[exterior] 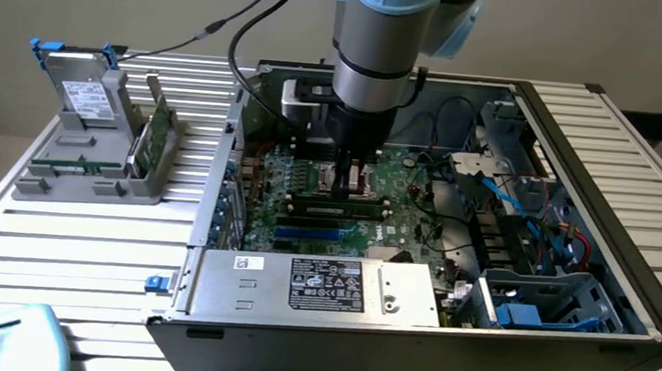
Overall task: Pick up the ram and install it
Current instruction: 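Press down the ram until it locks into place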
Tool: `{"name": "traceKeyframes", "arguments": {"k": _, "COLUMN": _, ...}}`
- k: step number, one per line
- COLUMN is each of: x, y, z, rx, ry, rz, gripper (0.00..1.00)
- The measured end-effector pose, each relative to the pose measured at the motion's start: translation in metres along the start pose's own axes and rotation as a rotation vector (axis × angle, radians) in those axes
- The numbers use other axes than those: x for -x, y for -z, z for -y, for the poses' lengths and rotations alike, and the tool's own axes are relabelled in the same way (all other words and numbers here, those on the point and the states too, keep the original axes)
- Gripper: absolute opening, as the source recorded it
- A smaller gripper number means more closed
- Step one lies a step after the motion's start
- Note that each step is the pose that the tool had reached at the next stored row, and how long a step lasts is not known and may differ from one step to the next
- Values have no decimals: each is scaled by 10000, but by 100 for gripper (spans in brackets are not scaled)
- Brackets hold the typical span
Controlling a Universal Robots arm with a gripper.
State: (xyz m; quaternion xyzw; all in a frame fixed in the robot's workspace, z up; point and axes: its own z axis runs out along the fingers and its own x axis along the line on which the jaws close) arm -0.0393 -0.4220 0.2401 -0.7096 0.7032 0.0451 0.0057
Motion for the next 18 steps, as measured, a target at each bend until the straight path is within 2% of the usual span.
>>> {"name": "traceKeyframes", "arguments": {"k": 10, "x": 9, "y": 130, "z": -7, "rx": 0, "ry": 0, "rz": -1, "gripper": 11}}
{"name": "traceKeyframes", "arguments": {"k": 18, "x": 10, "y": 141, "z": -8, "rx": 0, "ry": 1, "rz": 15, "gripper": 11}}
